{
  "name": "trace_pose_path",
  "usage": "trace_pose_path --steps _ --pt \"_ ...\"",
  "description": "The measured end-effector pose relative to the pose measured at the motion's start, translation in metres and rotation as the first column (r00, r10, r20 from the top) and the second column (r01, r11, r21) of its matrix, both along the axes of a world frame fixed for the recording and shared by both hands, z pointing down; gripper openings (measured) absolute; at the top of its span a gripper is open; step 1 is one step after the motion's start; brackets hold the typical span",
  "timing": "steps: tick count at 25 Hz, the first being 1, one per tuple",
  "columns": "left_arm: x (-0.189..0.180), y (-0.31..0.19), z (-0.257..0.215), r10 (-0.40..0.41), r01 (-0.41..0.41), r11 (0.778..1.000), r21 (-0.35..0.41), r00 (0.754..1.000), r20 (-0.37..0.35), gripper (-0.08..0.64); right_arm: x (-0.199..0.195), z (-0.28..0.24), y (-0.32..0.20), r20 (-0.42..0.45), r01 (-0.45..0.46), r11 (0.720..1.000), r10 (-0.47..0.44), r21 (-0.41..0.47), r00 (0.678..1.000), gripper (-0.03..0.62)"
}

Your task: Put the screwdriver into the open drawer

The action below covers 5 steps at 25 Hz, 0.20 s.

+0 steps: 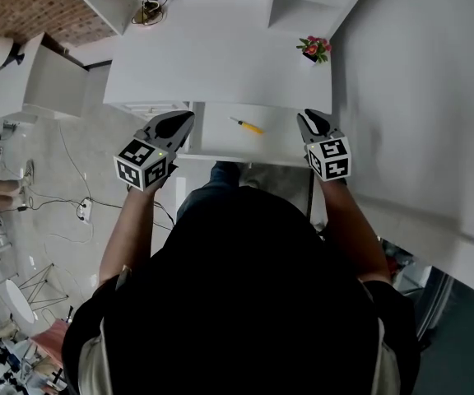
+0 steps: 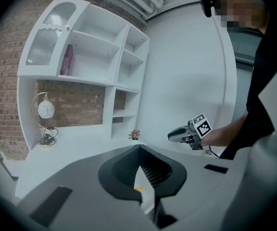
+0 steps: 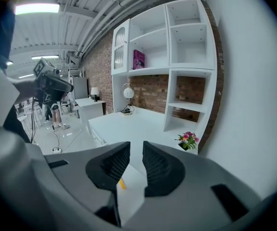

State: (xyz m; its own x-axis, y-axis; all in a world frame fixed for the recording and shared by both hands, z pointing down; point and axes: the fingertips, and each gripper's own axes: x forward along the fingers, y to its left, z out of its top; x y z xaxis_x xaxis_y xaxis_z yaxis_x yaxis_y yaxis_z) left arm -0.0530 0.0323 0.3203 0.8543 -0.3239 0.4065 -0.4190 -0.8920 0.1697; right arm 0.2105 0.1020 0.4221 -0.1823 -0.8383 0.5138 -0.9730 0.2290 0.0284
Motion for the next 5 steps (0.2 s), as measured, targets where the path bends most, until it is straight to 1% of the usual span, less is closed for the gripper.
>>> trace_pose_path --steps 5 --pt "0.008 0.014 -0.006 0.003 -0.003 1.000 0.005 1.000 0.001 0.015 0.008 -0.013 0.015 0.025 -0.012 1.000 0.011 0.015 1.000 0.086"
